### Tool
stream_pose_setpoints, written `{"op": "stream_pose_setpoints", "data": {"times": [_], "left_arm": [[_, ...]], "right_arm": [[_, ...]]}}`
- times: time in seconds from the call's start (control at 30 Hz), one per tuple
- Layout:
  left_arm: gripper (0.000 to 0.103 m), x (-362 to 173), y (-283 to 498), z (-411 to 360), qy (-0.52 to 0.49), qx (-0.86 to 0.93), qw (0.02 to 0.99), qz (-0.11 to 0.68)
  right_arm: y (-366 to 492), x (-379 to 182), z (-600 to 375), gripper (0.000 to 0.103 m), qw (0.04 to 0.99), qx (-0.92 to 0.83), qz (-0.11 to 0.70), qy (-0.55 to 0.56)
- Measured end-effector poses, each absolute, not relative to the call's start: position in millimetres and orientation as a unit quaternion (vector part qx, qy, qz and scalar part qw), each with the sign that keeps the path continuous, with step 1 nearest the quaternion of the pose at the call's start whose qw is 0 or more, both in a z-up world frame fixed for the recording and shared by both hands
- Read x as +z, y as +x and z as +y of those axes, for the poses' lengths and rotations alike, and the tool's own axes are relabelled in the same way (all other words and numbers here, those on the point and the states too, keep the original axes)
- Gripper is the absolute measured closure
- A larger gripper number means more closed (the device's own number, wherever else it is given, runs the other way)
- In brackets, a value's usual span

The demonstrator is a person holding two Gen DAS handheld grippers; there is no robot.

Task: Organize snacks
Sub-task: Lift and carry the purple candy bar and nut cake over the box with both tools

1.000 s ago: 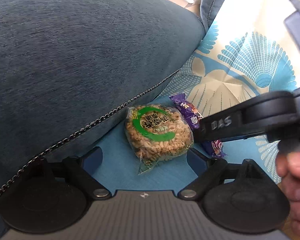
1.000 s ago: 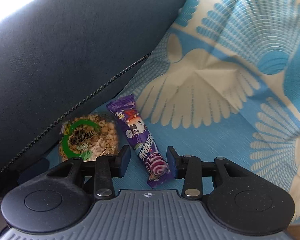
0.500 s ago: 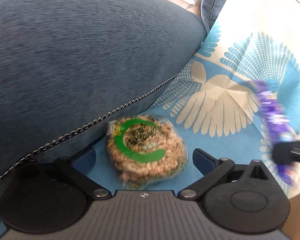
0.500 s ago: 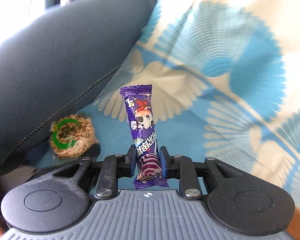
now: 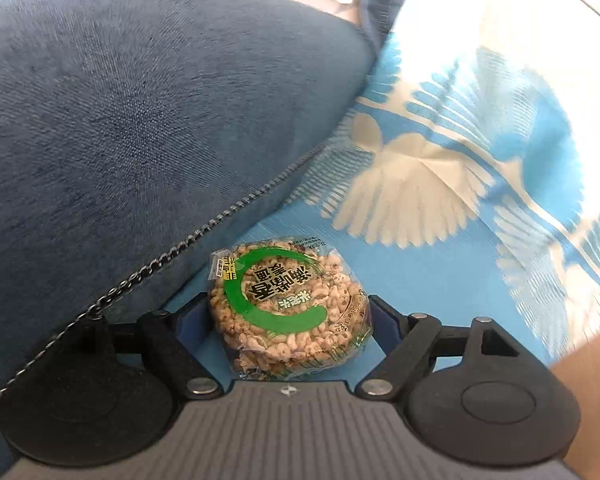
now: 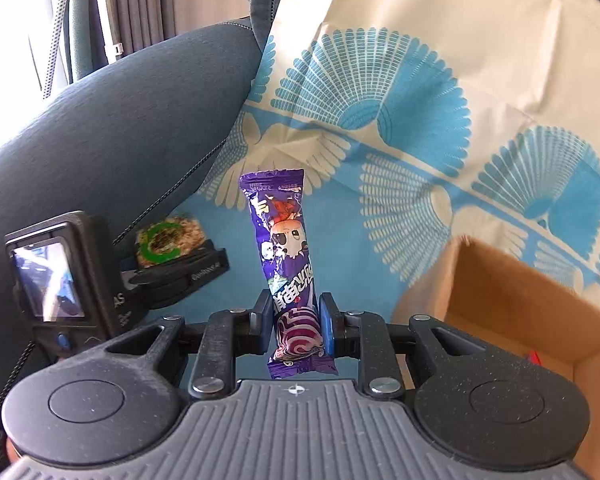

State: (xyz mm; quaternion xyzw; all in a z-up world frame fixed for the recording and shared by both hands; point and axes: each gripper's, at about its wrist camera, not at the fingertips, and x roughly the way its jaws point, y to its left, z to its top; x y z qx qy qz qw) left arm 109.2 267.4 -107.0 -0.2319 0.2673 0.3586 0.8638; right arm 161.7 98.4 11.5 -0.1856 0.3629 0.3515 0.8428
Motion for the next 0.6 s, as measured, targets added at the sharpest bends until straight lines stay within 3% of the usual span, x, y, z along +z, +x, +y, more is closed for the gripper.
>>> {"op": "stream_pose_setpoints", "data": {"times": [0.3,0.6], "left_arm": [[0.018,-90.3,62.5,242.2,-0.191,0.247,0.893,0.323],[0.018,-57.1,19.0,255.0,-0.211,0.157,0.897,0.356]], "right_arm": [[77.0,15.6,73.5,0.078,0.87,0.317,0.337,-0.174],[-8.9,4.2,43.4,0.078,0.875,0.339,0.319,-0.133]]}}
